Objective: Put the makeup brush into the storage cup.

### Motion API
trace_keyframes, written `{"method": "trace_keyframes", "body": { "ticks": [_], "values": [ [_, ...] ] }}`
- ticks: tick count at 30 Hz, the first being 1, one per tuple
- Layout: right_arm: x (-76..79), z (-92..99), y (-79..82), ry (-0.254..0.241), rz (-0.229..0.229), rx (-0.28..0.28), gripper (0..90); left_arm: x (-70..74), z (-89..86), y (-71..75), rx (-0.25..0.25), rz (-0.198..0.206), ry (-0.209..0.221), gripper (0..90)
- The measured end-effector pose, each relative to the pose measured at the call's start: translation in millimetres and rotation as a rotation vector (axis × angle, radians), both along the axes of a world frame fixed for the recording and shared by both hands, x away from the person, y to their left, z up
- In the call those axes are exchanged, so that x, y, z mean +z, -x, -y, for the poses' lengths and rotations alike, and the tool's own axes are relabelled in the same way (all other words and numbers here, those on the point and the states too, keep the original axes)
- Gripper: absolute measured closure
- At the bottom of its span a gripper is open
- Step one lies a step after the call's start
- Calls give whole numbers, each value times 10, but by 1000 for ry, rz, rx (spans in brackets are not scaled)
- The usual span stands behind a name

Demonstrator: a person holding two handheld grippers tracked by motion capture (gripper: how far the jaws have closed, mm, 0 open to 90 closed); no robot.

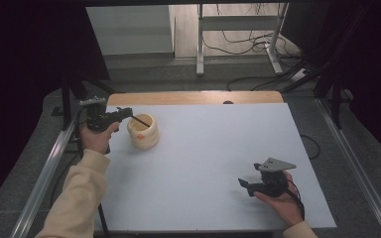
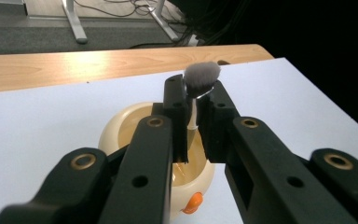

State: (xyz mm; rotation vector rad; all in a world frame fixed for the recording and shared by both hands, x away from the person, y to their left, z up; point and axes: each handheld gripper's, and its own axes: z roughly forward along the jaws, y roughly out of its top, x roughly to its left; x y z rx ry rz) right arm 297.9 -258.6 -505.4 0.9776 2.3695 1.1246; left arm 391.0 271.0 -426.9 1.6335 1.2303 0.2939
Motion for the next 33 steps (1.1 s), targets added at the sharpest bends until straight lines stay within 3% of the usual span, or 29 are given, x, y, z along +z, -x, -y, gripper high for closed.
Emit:
{"method": "trace_keyframes", "body": {
  "ticks": [10,12,14,15,17,19,33],
  "values": [
    [-6,-3,-1,2,-7,2,176,-112,79,-48,-43,-34,-7,790],
    [-3,-4,1,1,-9,4,177,-136,103,-62,-54,-27,-41,657],
    [-5,-7,3,1,-9,3,176,-134,155,-57,-6,-36,-127,317],
    [-6,-7,3,2,-9,3,176,-134,169,-48,4,-36,-147,192],
    [-6,-8,3,3,-9,4,176,-125,165,-11,13,-19,-137,117],
    [-7,-9,3,3,-10,4,176,-116,148,24,9,-6,-119,94],
    [9,-14,-9,-14,-14,9,176,-18,141,297,-34,38,-132,83]
  ]
}}
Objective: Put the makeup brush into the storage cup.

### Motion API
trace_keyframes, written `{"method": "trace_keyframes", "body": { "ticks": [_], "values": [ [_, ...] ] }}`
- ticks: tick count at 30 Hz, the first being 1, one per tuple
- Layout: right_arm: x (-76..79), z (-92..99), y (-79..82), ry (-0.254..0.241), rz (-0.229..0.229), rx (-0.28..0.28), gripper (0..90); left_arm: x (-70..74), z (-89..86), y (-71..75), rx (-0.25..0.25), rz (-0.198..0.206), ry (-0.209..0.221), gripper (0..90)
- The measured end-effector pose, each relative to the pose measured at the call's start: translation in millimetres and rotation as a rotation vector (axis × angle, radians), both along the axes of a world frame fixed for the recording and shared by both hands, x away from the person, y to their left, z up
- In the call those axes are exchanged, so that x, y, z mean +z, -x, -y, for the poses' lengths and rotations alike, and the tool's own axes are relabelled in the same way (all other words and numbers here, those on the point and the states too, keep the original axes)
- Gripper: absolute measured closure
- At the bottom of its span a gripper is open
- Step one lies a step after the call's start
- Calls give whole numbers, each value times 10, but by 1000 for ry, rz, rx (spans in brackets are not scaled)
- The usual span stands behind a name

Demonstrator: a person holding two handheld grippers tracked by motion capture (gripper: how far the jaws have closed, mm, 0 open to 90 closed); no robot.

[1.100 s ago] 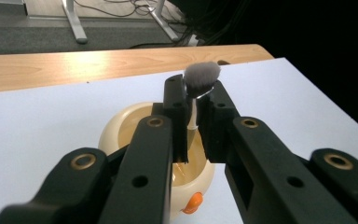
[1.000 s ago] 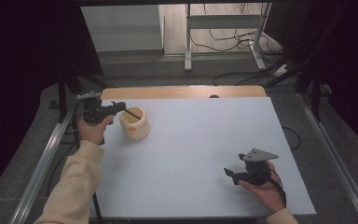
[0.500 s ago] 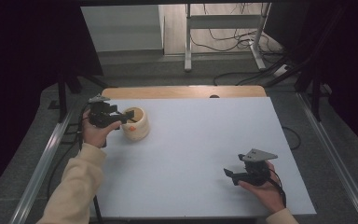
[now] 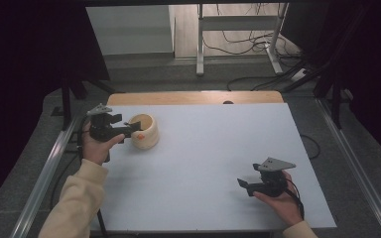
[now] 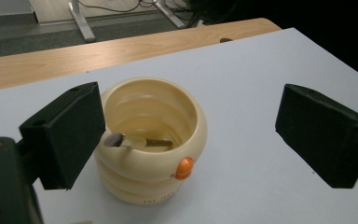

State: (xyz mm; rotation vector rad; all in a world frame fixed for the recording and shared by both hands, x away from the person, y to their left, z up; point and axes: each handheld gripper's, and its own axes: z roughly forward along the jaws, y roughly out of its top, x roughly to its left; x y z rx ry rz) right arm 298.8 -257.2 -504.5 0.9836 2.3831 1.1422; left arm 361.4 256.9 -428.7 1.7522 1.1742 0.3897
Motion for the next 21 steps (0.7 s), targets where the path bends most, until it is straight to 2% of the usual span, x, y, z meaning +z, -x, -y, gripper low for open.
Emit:
{"method": "trace_keyframes", "body": {
  "ticks": [7,13,16,21],
  "values": [
    [-8,-4,-50,-12,-3,4,175,-20,-27,151,-10,15,-3,81],
    [14,-3,-16,-13,6,6,176,-56,-70,261,-12,17,-19,82],
    [10,-13,-7,-8,6,8,176,-70,-114,342,-9,25,-13,82],
    [3,-43,-10,1,4,10,176,-140,-170,479,-16,8,-13,84]
  ]
}}
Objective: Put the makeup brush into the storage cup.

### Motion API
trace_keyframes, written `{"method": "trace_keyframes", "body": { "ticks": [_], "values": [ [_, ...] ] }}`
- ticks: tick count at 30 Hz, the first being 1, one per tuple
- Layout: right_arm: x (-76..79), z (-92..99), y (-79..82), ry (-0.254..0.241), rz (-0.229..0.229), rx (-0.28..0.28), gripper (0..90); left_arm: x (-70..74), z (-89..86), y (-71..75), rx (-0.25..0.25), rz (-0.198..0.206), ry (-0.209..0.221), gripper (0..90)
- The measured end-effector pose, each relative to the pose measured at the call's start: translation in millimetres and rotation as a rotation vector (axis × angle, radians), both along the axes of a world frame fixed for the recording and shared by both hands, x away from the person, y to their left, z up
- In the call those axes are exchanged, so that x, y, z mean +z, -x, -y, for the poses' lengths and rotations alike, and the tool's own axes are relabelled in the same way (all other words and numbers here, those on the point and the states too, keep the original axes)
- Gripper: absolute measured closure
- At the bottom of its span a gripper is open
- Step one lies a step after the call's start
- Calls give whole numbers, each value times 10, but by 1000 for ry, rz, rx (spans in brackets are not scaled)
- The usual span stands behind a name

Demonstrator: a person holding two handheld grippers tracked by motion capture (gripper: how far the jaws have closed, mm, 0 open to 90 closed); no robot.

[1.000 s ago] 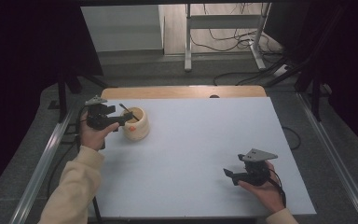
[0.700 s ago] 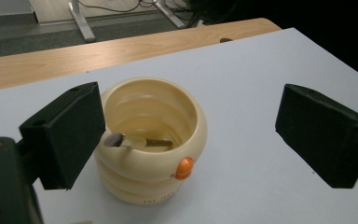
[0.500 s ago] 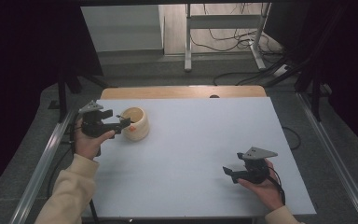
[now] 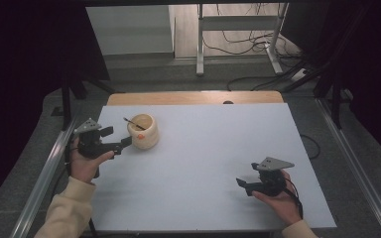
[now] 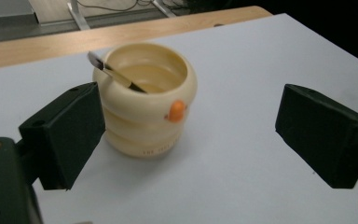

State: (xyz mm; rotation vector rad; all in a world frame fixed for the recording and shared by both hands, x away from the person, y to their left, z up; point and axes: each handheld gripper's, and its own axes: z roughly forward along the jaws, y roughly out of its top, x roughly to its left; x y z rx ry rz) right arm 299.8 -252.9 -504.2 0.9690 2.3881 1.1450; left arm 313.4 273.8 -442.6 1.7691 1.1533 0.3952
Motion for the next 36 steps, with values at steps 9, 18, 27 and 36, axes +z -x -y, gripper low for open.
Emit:
{"method": "trace_keyframes", "body": {
  "ticks": [9,18,27,36],
  "values": [
    [-6,7,5,4,-3,-11,176,-185,-18,162,-17,-32,-3,86],
    [-11,19,8,8,-2,-13,176,-360,52,248,-9,-73,-35,86],
    [-16,16,8,11,-3,-14,176,-522,168,349,-6,-116,-75,91],
    [-21,31,7,14,-6,-17,176,-650,221,499,-38,-128,-91,91]
  ]
}}
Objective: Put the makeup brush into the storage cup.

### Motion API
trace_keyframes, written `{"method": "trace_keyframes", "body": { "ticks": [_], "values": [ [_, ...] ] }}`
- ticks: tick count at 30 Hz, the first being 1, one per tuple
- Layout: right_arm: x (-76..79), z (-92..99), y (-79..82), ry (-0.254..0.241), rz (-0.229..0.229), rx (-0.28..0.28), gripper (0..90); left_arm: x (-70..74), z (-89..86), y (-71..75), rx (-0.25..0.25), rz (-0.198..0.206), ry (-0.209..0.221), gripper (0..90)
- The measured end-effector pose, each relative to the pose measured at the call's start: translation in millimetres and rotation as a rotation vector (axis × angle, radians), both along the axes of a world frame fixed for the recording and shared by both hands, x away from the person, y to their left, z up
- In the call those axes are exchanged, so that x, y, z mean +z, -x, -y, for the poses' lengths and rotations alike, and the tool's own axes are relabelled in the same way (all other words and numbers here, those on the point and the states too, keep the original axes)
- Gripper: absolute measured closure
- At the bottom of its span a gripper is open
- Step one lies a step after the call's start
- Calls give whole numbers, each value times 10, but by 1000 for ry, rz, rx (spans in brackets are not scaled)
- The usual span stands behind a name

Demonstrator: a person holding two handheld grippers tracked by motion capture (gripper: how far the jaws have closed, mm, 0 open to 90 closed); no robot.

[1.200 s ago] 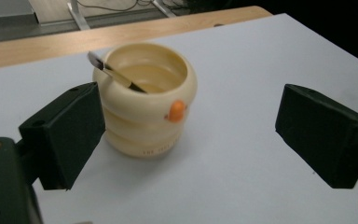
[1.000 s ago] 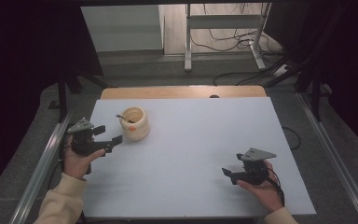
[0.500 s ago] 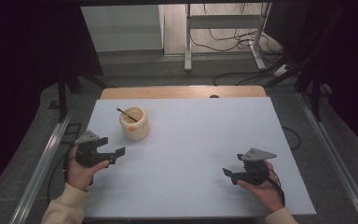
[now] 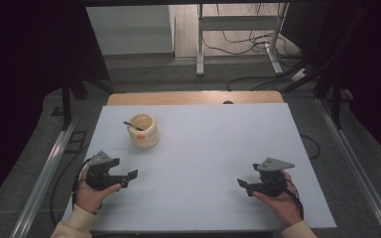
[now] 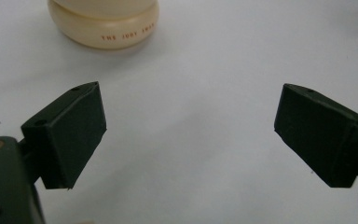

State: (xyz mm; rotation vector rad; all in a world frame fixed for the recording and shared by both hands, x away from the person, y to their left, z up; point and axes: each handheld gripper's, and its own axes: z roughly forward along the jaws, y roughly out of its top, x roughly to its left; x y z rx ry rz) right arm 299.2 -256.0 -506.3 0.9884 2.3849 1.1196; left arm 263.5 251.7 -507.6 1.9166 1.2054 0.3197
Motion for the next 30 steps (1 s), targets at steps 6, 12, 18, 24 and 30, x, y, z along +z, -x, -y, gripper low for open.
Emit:
{"method": "trace_keyframes", "body": {
  "ticks": [6,12,18,24,30],
  "values": [
    [-1,-6,4,3,2,-1,176,-55,45,30,-19,2,-32,91],
    [-1,-3,8,3,3,-2,176,-70,64,23,-28,5,-31,96],
    [0,19,10,2,4,-5,176,-79,92,18,-38,6,-45,96],
    [5,32,8,2,6,-9,176,-87,90,21,-36,6,-52,96],
    [6,31,8,2,6,-9,175,-93,95,22,-39,6,-57,96]
  ]
}}
